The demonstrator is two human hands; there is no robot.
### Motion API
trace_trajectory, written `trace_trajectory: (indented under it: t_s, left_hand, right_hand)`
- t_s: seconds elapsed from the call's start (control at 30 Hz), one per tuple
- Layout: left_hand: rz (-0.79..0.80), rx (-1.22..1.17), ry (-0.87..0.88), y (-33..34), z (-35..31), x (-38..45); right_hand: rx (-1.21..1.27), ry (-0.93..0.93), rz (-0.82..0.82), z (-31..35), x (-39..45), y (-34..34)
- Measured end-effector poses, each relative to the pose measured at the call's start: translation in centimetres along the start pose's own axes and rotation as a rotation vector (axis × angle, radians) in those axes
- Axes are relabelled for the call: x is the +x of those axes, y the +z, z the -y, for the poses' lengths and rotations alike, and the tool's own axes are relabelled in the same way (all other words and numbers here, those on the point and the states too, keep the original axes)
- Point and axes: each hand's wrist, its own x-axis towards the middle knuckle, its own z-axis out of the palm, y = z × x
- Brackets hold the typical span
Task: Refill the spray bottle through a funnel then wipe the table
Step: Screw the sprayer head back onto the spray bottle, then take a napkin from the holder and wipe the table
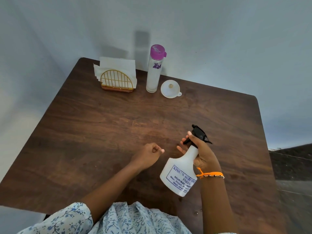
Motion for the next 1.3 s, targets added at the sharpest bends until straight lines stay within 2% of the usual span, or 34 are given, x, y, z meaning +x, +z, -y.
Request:
trace_trajectory:
  t_s: [0.1, 0.23, 0.37, 0.53, 0.7, 0.77, 0.9, 1.1, 1.3]
  left_hand:
    - [0.009, -0.036, -0.004, 0.0, -0.3, 0.2]
    - [0.032, -0.095, -0.034, -0.1, -1.0, 0.6]
    - [0.035, -0.175, -0.035, -0.1, -1.9, 1.6]
    - [0.05, -0.294, -0.023, -0.2, -3.0, 3.3]
    - [0.091, -0.439, -0.012, -1.2, -5.1, 4.6]
    - [0.088, -0.472, -0.017, -1.6, -5.7, 5.2]
    - [0.071, -0.503, -0.037, -2.2, -6.3, 6.2]
    - [0.037, -0.578, -0.064, -2.4, -6.3, 7.1]
    - [0.001, -0.696, -0.073, -3.2, -6.3, 7.4]
  right_hand:
    - [-0.12, -0.137, 0.095, 1.1, -0.1, 0.2]
    - [-0.307, -0.347, 0.06, 3.4, 0.0, 1.3]
    - [-0.326, -0.459, 0.054, 6.3, 0.7, 2.2]
    - [-0.334, -0.551, -0.063, 11.0, 2.8, 3.3]
    - [-0.469, -0.723, 0.029, 15.7, 5.7, 5.0]
    - [-0.507, -0.736, 0.04, 17.4, 7.3, 5.7]
    - [-0.473, -0.684, -0.051, 18.9, 10.9, 6.6]
    - [-0.452, -0.641, -0.042, 19.1, 13.6, 7.0]
    - [-0.425, -0.7, -0.067, 18.2, 13.8, 6.6]
